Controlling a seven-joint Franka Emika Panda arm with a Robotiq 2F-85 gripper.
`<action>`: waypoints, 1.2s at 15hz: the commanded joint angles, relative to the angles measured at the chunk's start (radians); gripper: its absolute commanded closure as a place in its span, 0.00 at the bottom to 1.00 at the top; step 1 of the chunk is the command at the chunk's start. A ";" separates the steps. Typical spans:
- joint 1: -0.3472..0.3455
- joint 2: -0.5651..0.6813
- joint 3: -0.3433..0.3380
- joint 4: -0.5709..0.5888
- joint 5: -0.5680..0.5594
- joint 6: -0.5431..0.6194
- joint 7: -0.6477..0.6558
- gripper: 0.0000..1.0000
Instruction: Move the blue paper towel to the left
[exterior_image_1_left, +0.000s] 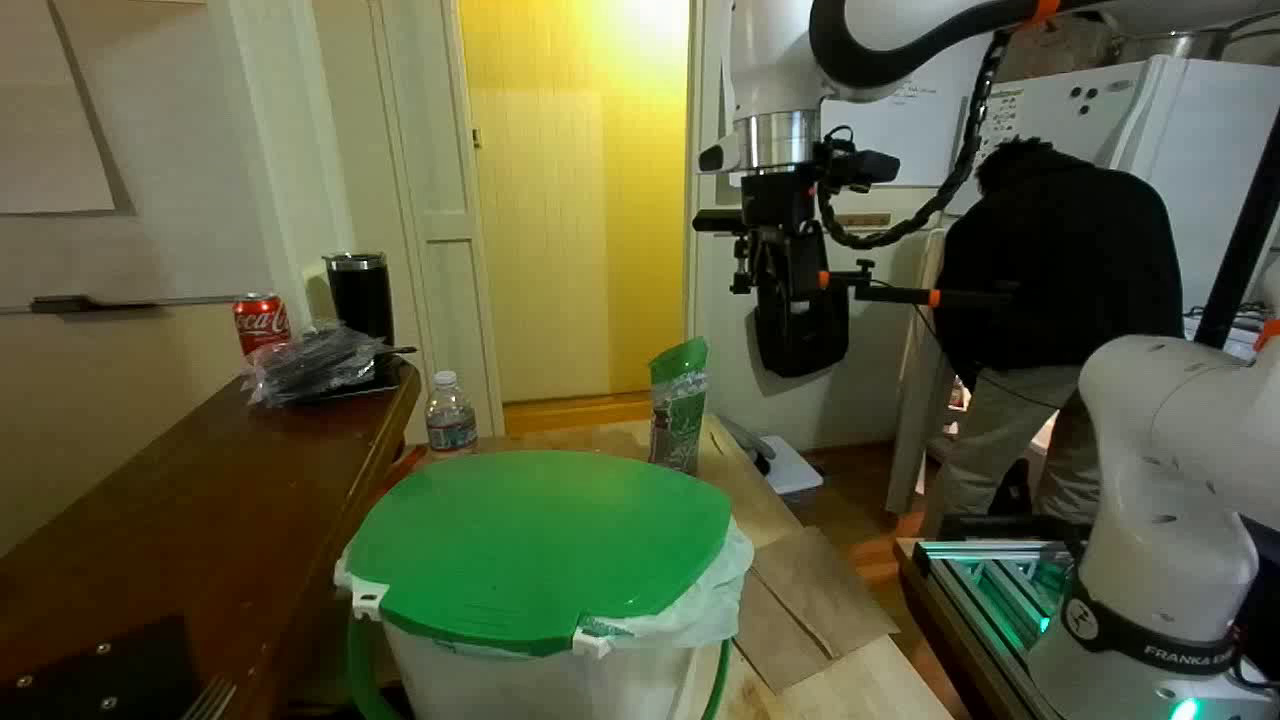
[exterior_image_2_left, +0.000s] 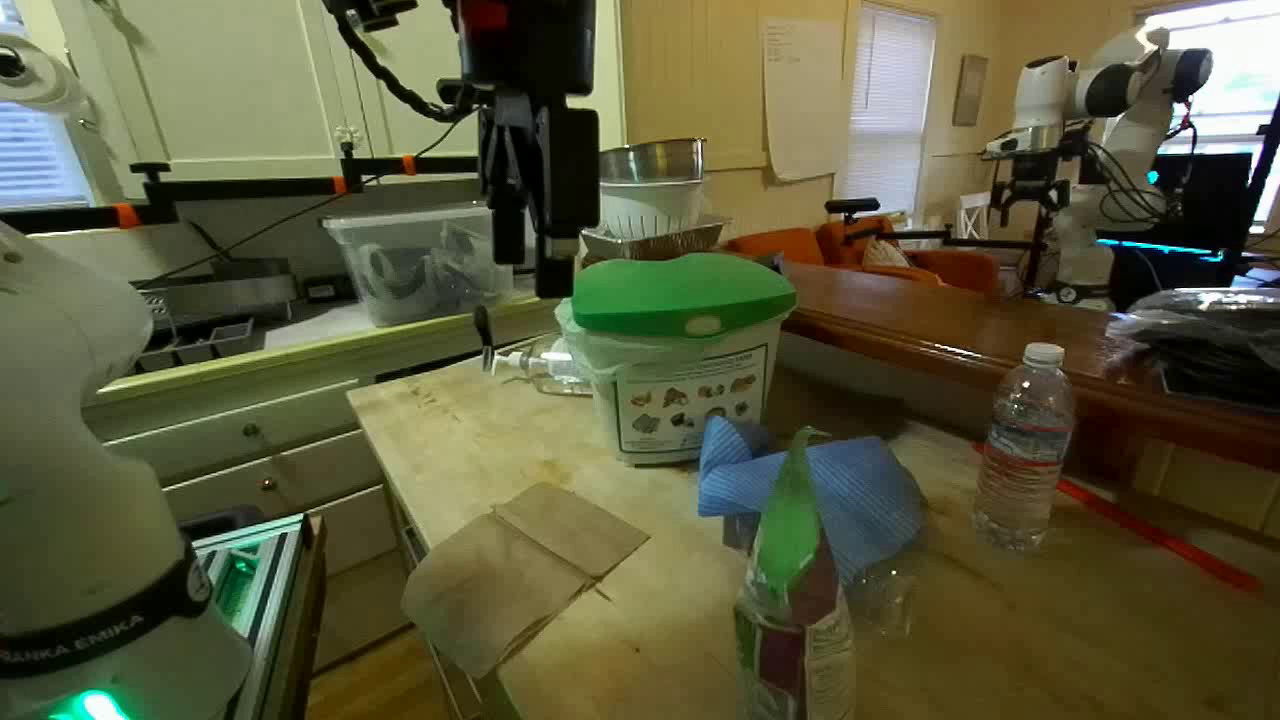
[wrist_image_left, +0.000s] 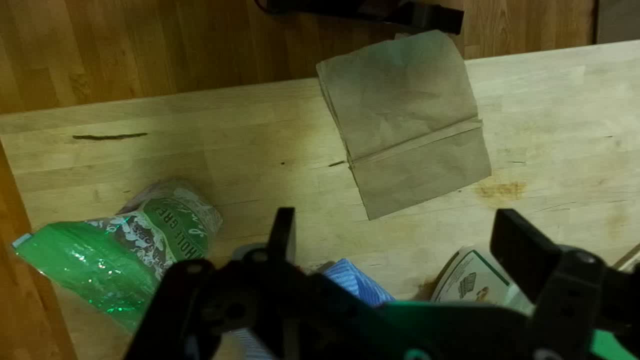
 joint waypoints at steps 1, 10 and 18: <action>-0.009 0.002 0.008 0.002 0.004 -0.002 -0.004 0.00; -0.015 0.096 0.037 0.019 0.015 0.139 0.140 0.00; -0.005 0.462 0.128 0.210 0.113 0.327 0.392 0.00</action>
